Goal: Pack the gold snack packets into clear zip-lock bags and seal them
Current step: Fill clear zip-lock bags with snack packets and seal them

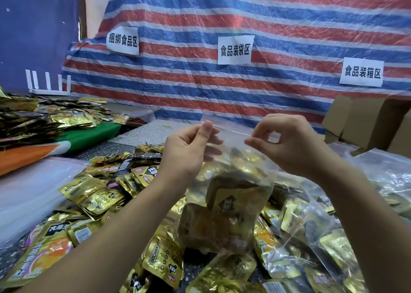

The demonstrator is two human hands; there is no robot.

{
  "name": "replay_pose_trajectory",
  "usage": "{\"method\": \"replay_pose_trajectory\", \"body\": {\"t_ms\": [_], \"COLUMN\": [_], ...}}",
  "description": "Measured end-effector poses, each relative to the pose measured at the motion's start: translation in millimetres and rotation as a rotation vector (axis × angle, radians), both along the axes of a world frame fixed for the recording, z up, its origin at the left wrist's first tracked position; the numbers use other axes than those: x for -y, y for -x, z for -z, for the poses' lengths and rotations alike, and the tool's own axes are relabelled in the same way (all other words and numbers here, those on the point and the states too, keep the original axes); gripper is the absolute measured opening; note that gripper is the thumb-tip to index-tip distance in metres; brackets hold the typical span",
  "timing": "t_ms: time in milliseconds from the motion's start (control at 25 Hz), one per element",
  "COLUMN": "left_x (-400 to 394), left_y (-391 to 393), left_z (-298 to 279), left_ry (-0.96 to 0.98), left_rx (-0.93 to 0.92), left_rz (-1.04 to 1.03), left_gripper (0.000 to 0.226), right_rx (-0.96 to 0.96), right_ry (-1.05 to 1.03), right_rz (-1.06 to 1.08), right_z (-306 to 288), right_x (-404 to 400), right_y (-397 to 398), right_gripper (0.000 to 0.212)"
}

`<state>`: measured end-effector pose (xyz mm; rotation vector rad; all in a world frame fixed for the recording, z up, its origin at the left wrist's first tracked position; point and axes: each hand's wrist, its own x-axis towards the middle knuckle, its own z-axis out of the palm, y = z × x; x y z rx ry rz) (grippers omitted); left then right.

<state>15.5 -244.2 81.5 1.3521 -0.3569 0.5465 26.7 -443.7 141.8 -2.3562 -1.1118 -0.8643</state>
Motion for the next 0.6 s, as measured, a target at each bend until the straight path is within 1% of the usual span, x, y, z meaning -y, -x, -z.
{"method": "replay_pose_trajectory", "body": {"t_ms": [80,240,400,440,520,600], "left_x": [3.4,7.6,5.9,7.5,15.3,26.4], "left_y": [1.8,10.5,23.8,27.5,33.0,39.0], "left_z": [-11.4,-23.5,-28.3,-29.4,-31.6,-34.0], "left_ry": [0.007,0.003,-0.015,-0.019,-0.036,-0.056], "left_rx": [0.020,0.035,0.059,0.056,0.039,0.023], "left_rz": [0.012,-0.005,-0.002,0.010,0.044,0.086], "left_gripper": [0.034,0.028,0.021,0.020,0.020,0.021], "right_rx": [0.011,0.016,-0.023,-0.018,-0.012,-0.046], "right_ry": [-0.031,-0.052,-0.084,-0.099,-0.123,-0.067], "right_rz": [-0.005,-0.036,-0.043,-0.035,0.020,0.118], "right_z": [-9.6,-25.5,-30.0,-30.3,-33.0,-37.5], "right_x": [2.8,9.8,18.6,20.1,20.9,16.1], "right_y": [3.8,16.1,28.1,32.3,40.2,46.4], "right_gripper": [0.018,0.018,0.013,0.014,0.032,0.048]}}
